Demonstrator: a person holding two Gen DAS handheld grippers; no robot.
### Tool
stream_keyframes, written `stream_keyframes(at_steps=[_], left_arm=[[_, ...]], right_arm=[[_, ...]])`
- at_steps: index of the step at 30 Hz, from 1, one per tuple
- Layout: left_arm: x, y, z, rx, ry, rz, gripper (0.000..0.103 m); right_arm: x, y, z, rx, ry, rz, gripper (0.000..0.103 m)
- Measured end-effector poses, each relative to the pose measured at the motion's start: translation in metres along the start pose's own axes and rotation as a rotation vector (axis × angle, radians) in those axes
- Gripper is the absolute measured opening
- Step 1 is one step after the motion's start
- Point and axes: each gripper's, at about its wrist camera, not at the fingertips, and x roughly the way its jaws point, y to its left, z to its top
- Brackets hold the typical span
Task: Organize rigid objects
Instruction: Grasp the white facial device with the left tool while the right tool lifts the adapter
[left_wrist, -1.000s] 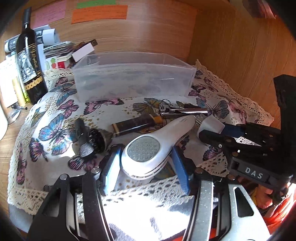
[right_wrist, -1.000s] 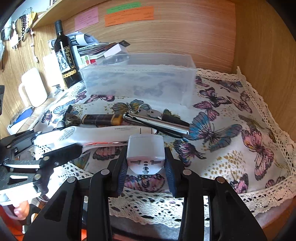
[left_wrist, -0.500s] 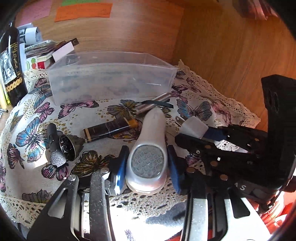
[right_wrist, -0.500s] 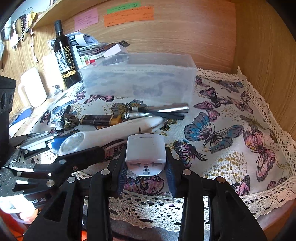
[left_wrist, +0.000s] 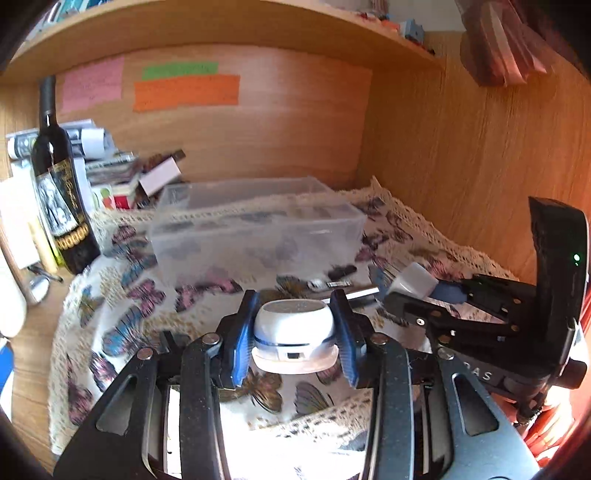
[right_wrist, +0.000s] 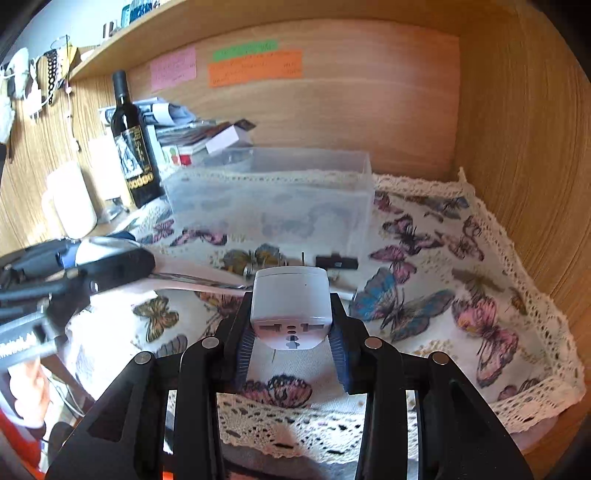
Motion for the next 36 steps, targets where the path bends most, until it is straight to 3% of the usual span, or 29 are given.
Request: stream_keyframes(at_steps=[10, 11, 12, 13, 19, 23, 25, 27, 32, 36], left_arm=[[0.0, 0.016, 0.047, 0.008, -0.062, 0.026, 0.038], [0.001, 0.017, 0.052, 0.01, -0.065, 0.026, 0.036], [0.001, 0.018, 0.056, 0.012, -0.07, 0.028, 0.013], [0.002, 0.02, 0.06, 0.015, -0.066, 0.024, 0.0], [0.015, 0.028, 0.072, 0.028, -0.053, 0.013, 0.0], [0.043, 0.031, 0.057, 0.03, 0.051, 0.005, 0.004], [0.057, 0.032, 0.05, 0.043, 0.107, 0.012, 0.02], [0.071, 0.034, 0.042, 0.05, 0.155, 0.031, 0.053], [0.106, 0.044, 0.026, 0.061, 0.303, 0.048, 0.057], [0.132, 0.059, 0.014, 0.014, 0.427, 0.011, 0.057]], right_arm=[[-0.01, -0.01, 0.042, 0.006, -0.093, -0.023, 0.034], [-0.01, -0.011, 0.047, 0.008, -0.099, -0.024, 0.034], [-0.009, -0.011, 0.05, 0.008, -0.104, -0.024, 0.034], [-0.008, -0.012, 0.055, 0.007, -0.11, -0.023, 0.034], [0.003, -0.014, 0.072, 0.006, -0.12, -0.03, 0.034], [0.012, -0.015, 0.073, 0.008, -0.098, -0.019, 0.034], [0.015, -0.015, 0.072, 0.007, -0.087, -0.017, 0.034], [0.018, -0.015, 0.071, 0.007, -0.078, -0.015, 0.034], [0.021, -0.018, 0.069, 0.012, -0.062, -0.01, 0.034], [0.024, -0.019, 0.069, 0.013, -0.054, -0.007, 0.034]])
